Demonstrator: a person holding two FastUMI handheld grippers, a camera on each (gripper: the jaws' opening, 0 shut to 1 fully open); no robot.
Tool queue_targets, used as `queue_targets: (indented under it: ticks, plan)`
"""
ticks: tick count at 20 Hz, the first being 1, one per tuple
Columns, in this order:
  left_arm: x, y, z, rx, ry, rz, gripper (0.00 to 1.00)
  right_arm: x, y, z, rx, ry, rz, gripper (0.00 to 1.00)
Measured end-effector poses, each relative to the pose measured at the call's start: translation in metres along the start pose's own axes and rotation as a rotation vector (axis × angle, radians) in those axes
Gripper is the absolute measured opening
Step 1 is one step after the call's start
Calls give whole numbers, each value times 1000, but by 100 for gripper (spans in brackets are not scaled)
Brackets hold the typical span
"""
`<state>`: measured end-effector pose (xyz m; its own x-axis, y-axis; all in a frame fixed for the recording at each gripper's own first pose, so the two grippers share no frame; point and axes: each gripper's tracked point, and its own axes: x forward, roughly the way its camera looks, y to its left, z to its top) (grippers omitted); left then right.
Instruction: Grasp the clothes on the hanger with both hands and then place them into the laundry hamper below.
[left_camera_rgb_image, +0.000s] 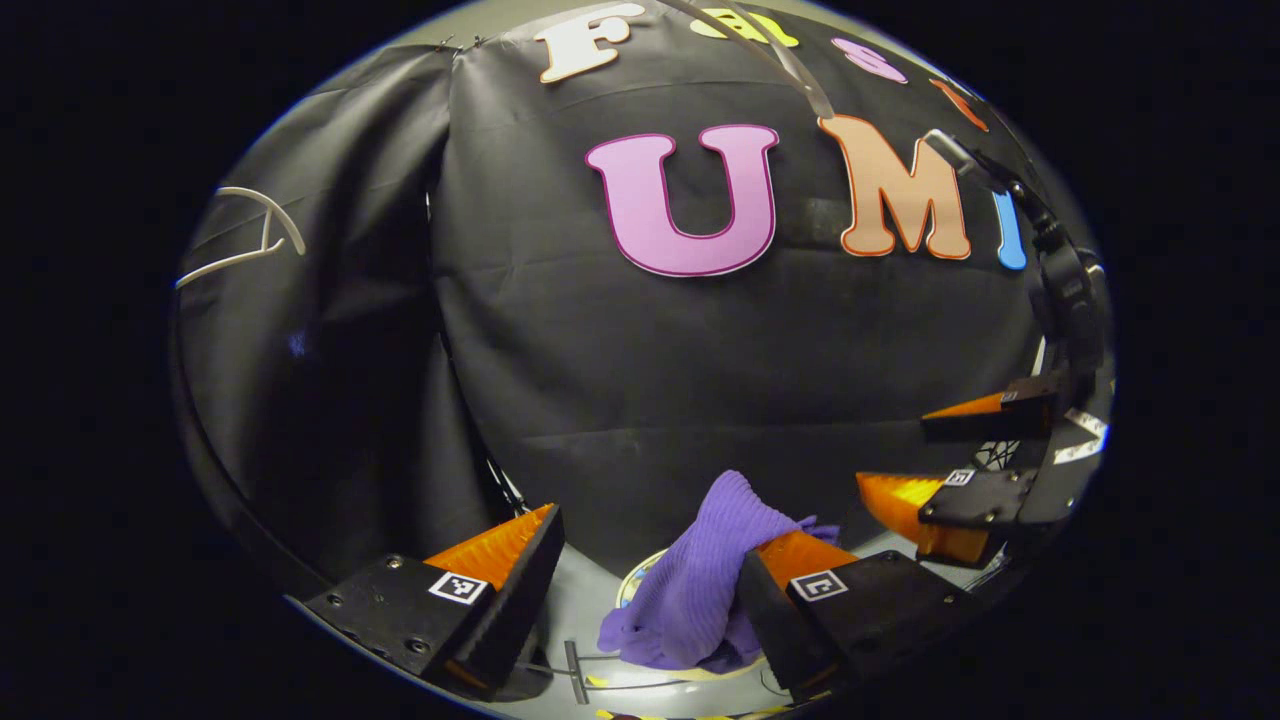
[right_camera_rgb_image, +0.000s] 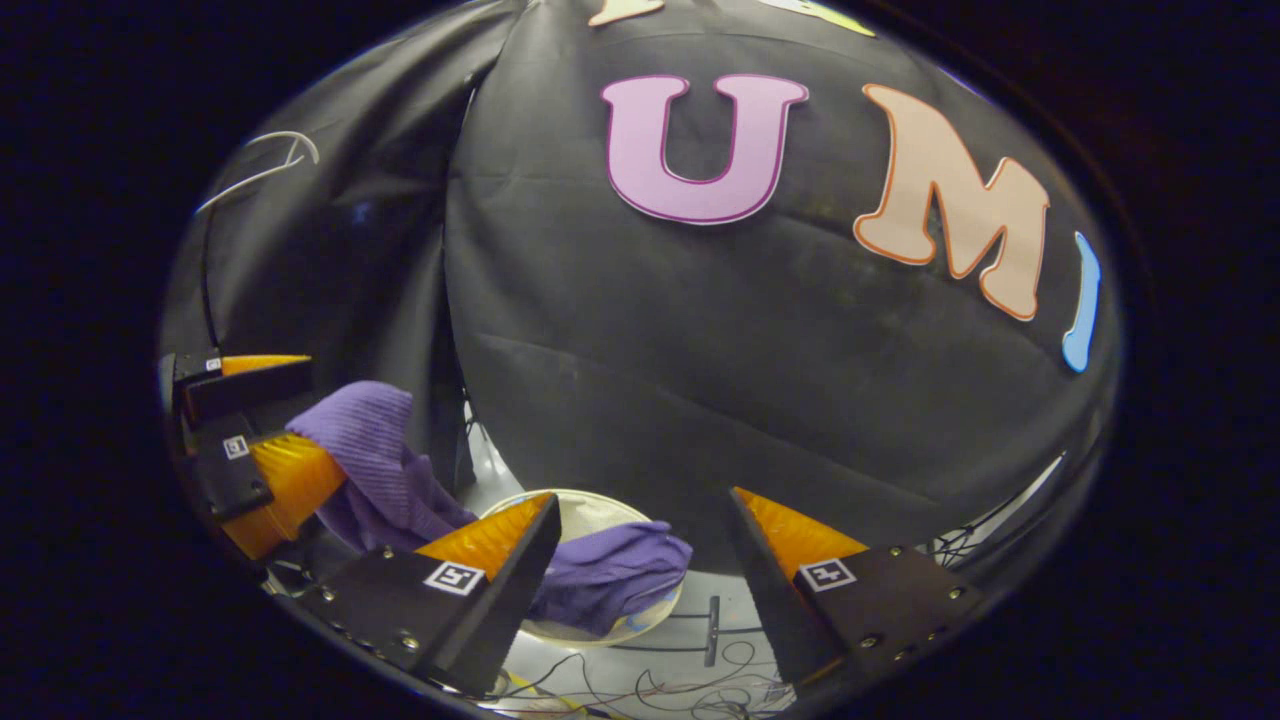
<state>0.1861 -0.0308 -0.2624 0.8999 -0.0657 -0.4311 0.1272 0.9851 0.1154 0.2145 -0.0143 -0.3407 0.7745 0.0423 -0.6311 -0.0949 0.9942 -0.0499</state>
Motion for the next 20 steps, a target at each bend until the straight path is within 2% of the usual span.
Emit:
queue_targets:
  ticks: [1, 2, 10, 15, 20]
  plan:
    - [-3, -4, -9, 0, 23, -14, 94, -4, -1, 2, -4, -9, -2, 98]
    - [-8, -4, -8, 7, 7, -4, 99, -7, -3, 3, -8, -17, -3, 98]
    - [-36, -26, 39, 2, -116, -33, 98, -57, -24, 31, 28, -135, -47, 99]
    - [-69, -57, 90, -8, -237, -74, 98, -120, -53, 71, 89, -283, -106, 98]
    - [-120, -102, 151, -48, -349, -176, 100, -203, -91, 102, 123, -409, -195, 98]
